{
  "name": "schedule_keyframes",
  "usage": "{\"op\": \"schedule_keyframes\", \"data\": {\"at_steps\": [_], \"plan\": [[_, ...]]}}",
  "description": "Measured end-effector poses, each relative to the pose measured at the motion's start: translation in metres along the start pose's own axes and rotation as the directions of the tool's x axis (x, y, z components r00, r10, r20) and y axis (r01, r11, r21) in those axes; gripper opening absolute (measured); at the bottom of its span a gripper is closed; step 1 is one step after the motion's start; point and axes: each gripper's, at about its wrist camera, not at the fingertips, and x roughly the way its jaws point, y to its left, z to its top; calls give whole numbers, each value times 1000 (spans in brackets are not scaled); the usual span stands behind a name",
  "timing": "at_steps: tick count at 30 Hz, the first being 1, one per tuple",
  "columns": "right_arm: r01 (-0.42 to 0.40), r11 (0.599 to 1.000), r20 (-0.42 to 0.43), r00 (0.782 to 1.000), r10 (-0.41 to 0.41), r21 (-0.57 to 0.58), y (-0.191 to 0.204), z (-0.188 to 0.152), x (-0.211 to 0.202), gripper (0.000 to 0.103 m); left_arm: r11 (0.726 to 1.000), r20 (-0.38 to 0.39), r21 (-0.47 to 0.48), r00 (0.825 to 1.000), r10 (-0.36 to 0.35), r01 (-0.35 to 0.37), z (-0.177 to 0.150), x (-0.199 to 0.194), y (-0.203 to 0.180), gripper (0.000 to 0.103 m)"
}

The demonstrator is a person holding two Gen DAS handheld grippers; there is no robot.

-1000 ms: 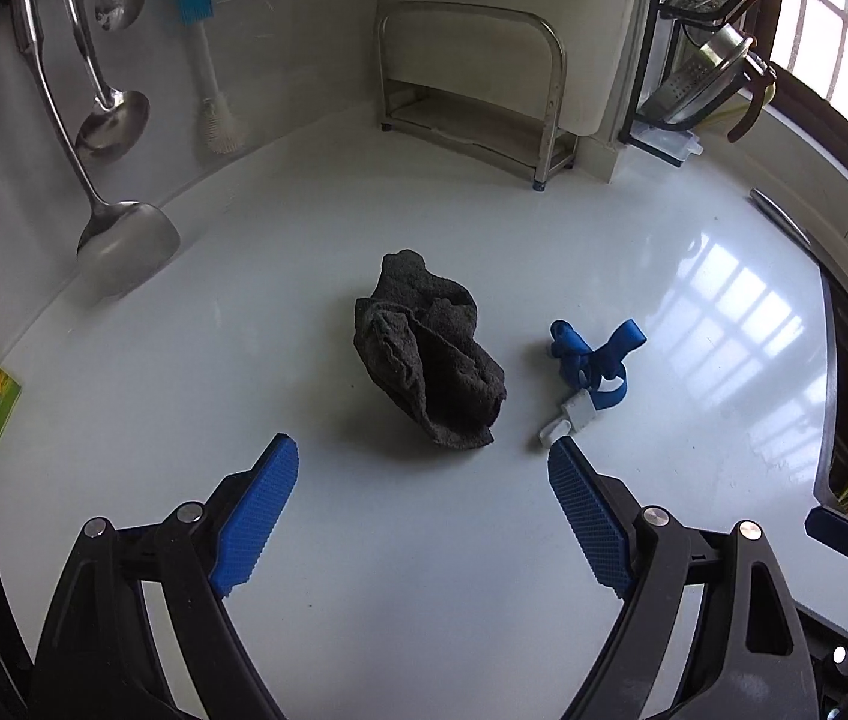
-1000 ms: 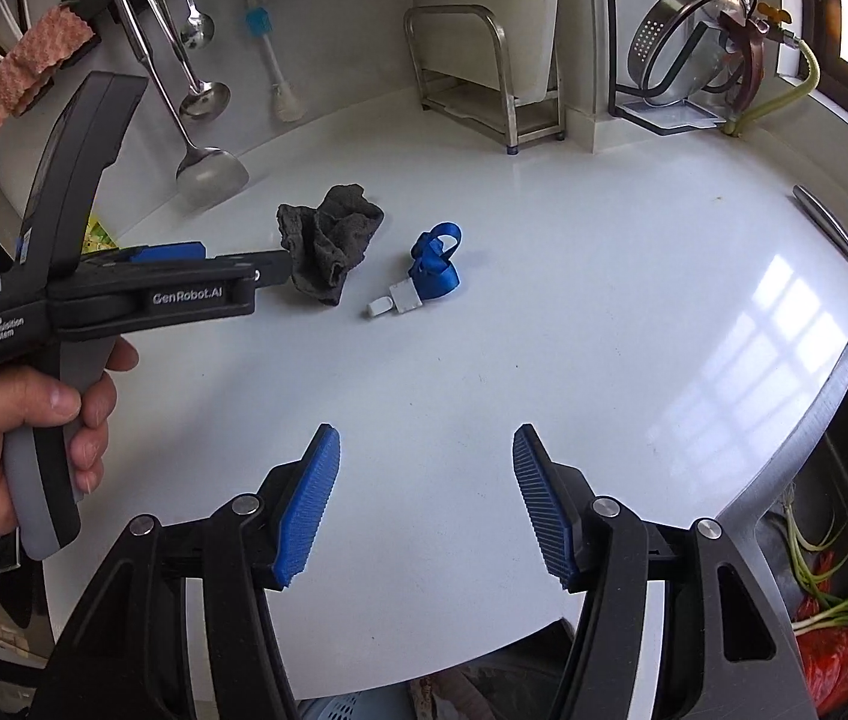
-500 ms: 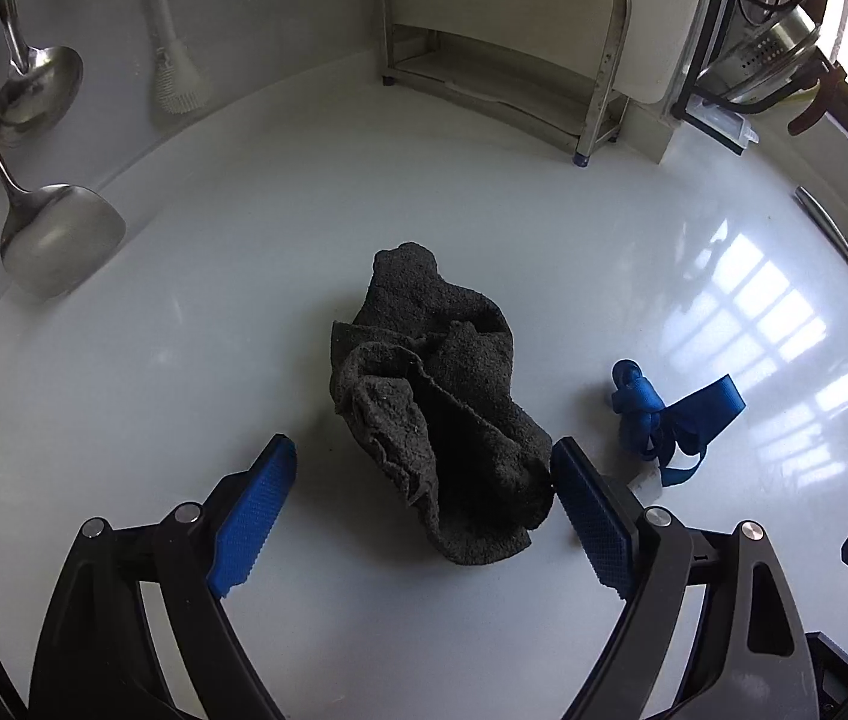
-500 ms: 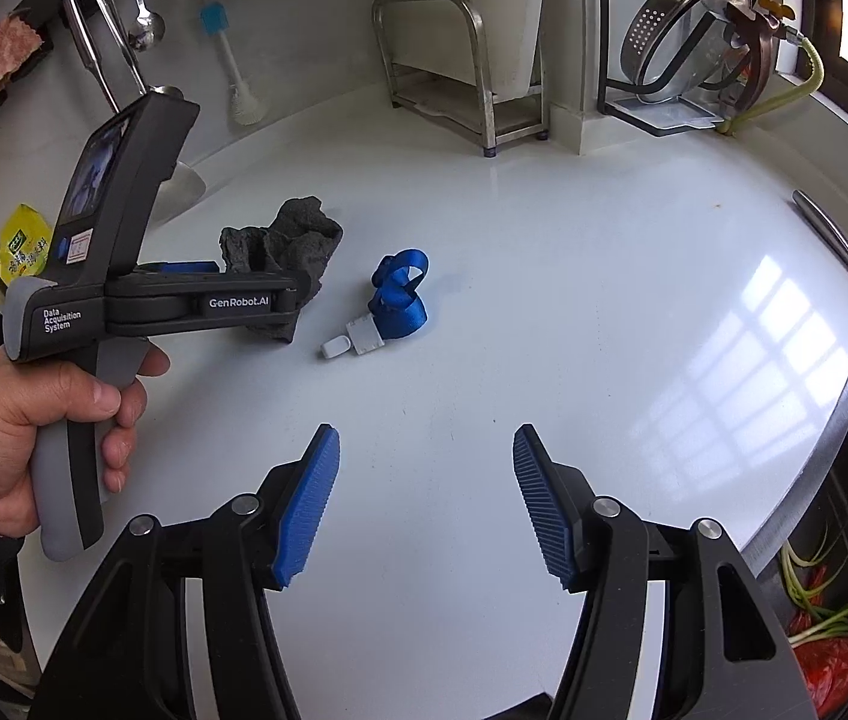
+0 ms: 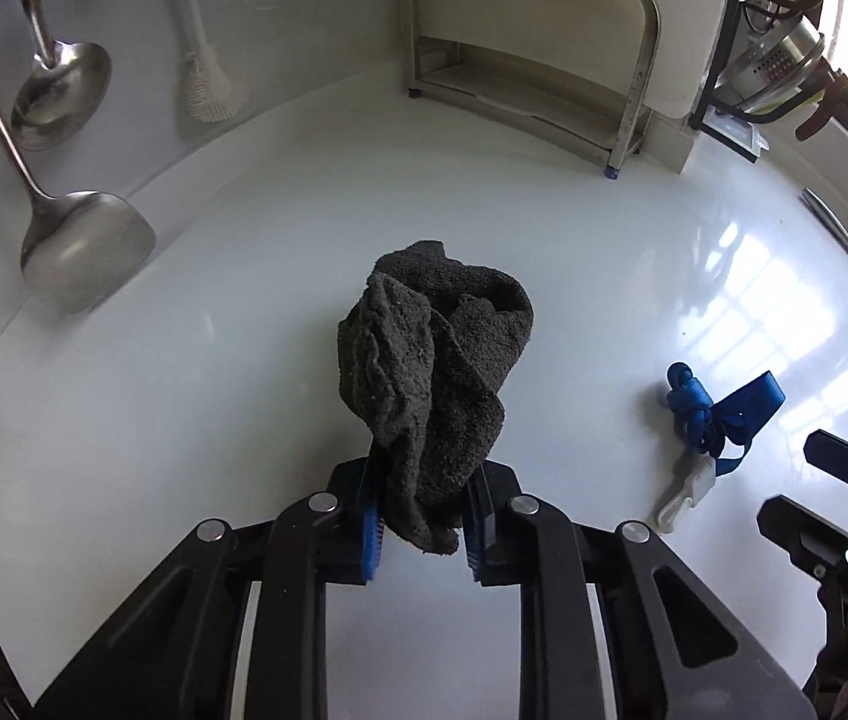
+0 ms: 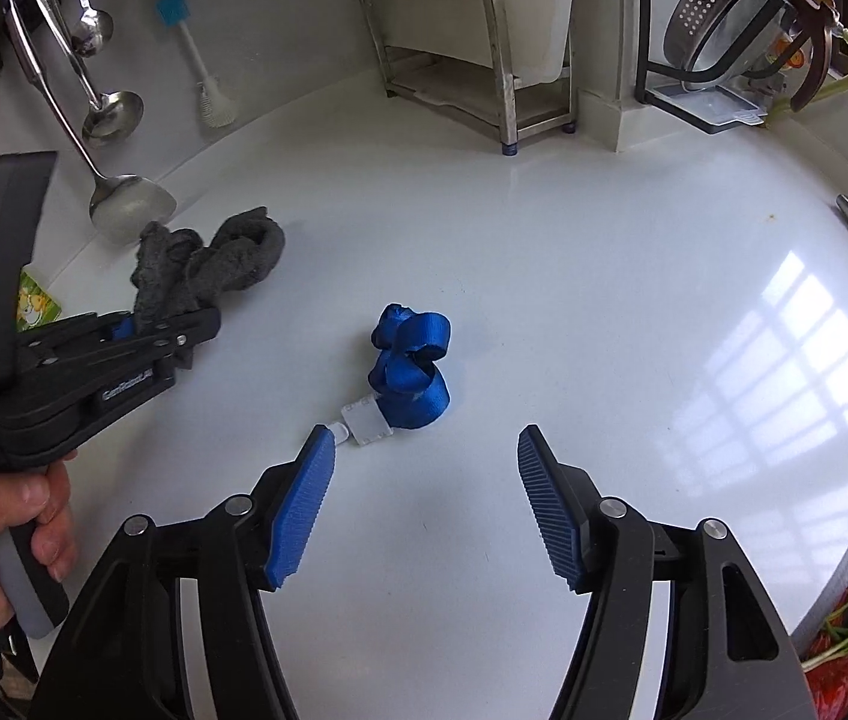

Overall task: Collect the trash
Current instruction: 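Grasp the grey cloth with the left tool while the right tool grasps the blue cap, then carry the grey cloth and blue cap over the grey bin with both tools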

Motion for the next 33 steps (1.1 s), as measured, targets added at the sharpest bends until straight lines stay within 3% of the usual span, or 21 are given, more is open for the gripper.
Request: {"op": "schedule_keyframes", "data": {"at_steps": [5, 10, 12, 13, 20, 22, 33], "plan": [[4, 1000, -23, 1000, -4, 18, 6, 20, 27, 61, 1000, 28, -22, 1000, 3, -3, -7, -20, 17, 20], [62, 998, -59, 996, -64, -30, 17, 25, 44, 56, 999, 25, -37, 1000, -18, 19, -15, -29, 20, 20], [70, 996, -60, 996, -73, -58, 22, 25, 45, 40, 999, 25, -35, 999, -25, 26, -19, -31, 19, 20], [74, 994, -65, 995, -79, -77, 25, 25, 45, 14, 999, 26, -33, 999, -26, 27, -20, -32, 19, 20], [46, 994, -67, 996, -52, -94, 29, 17, 32, 14, 998, 53, -37, 997, -53, 55, -20, -44, 16, 20], [25, 996, -52, 998, -30, -84, 27, 14, 22, 4, 997, 68, -29, 996, -63, 65, -20, -51, 14, 20], [3, 992, 5, 1000, -2, -128, 30, -9, -33, 4, 996, 95, -19, 992, -80, 82, -31, -82, 3, 20]]}}
